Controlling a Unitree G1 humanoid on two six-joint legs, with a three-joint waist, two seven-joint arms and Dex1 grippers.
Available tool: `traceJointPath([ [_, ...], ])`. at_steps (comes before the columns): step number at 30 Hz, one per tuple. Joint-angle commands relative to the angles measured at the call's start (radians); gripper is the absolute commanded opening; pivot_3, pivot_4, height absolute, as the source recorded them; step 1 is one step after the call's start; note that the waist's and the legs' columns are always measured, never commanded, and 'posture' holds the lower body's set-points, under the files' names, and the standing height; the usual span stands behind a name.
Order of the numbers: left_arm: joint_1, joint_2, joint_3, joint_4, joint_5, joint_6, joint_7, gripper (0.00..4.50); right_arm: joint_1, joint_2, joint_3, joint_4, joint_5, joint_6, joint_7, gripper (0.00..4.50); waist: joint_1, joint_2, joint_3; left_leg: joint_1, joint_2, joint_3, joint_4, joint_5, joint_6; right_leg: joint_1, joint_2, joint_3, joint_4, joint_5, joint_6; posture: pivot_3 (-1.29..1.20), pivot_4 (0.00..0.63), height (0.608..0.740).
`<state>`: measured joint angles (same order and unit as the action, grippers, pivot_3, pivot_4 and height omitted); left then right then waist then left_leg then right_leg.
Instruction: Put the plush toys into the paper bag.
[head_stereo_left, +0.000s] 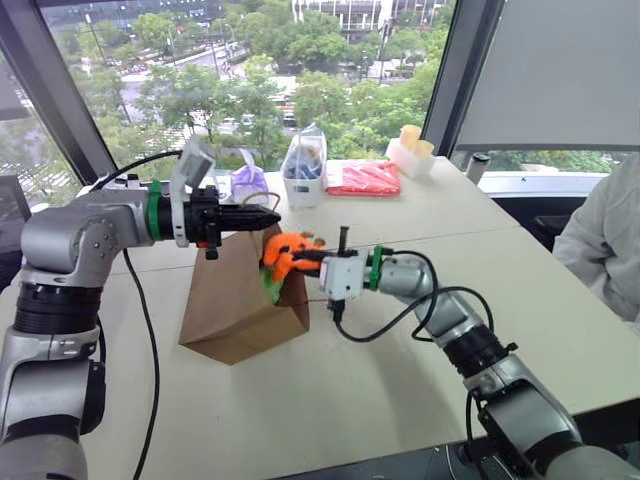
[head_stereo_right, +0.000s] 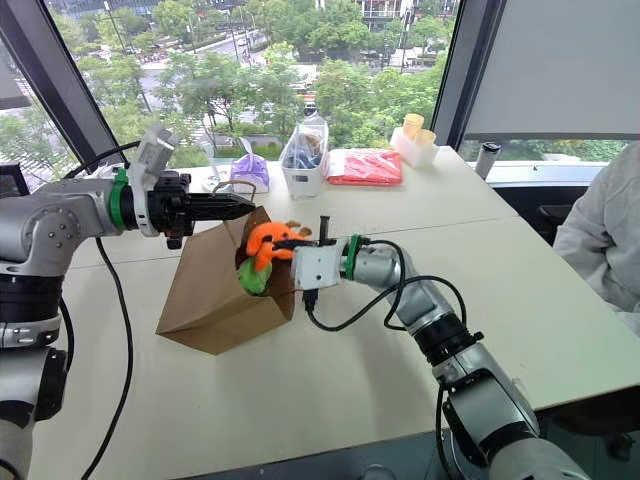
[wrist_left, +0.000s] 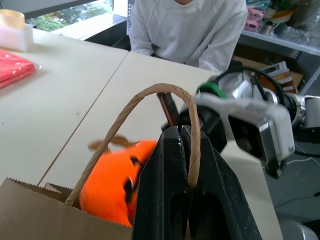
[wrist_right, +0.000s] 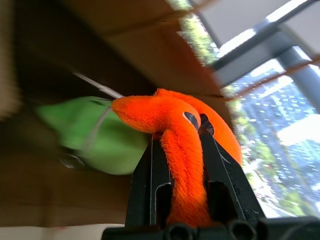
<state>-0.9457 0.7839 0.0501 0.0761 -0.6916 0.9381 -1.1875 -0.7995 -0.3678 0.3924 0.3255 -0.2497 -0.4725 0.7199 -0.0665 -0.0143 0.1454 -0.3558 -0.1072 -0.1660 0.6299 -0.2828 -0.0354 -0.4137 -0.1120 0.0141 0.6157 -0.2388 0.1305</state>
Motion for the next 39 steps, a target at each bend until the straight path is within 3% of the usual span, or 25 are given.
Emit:
traceJointPath([
  [1,-0.028,0.011,0.039,-0.017,-0.023,0.004,0.005,0.00,-0.021,0.016,0.035,-0.017,-0.031,-0.071,0.003,0.03,-0.002,0.000,0.000,0.000,0.000,0.000,0.000,0.000,0.000,0.000,0.000,0.000,0.000,0.000,0.000,0.00,0.150,0.740],
  [11,-0.002,0.015,0.078,-0.029,-0.061,0.019,0.027,0.00,-0.152,0.083,0.147,0.208,-0.123,-0.299,0.005,0.03,-0.003,0.000,0.000,0.000,0.000,0.000,0.000,0.000,0.000,0.000,0.000,0.000,0.001,0.000,0.000,0.00,0.150,0.740],
  [14,0.005,0.020,0.078,-0.038,-0.070,0.025,0.027,0.00,-0.184,0.091,0.146,0.263,-0.122,-0.329,-0.004,1.30,-0.001,0.000,0.000,0.000,0.000,-0.001,0.000,0.000,0.000,0.000,0.000,0.000,0.000,0.000,0.000,0.00,0.150,0.740],
  [20,0.012,0.034,0.067,-0.047,-0.075,0.031,0.013,0.00,-0.201,0.048,0.115,0.283,-0.144,-0.368,-0.047,4.43,-0.003,0.000,0.000,0.000,0.000,-0.001,-0.001,0.000,0.000,0.000,0.001,0.000,0.001,0.000,0.000,0.00,0.150,0.740],
  [32,0.030,0.034,0.058,-0.060,-0.079,0.035,-0.002,0.00,-0.072,-0.126,-0.060,0.020,-0.098,-0.313,-0.153,4.48,0.000,0.000,0.000,0.000,0.000,-0.001,0.000,0.000,0.000,0.000,0.001,0.000,0.000,0.000,0.000,0.00,0.150,0.740],
  [39,0.023,0.029,0.051,-0.045,-0.071,0.028,-0.010,0.00,0.029,-0.144,-0.088,-0.144,-0.036,-0.248,-0.123,4.48,-0.001,0.000,0.000,0.000,0.000,-0.001,-0.001,0.000,0.000,-0.001,0.002,0.002,0.000,0.000,0.000,0.00,0.150,0.740],
])
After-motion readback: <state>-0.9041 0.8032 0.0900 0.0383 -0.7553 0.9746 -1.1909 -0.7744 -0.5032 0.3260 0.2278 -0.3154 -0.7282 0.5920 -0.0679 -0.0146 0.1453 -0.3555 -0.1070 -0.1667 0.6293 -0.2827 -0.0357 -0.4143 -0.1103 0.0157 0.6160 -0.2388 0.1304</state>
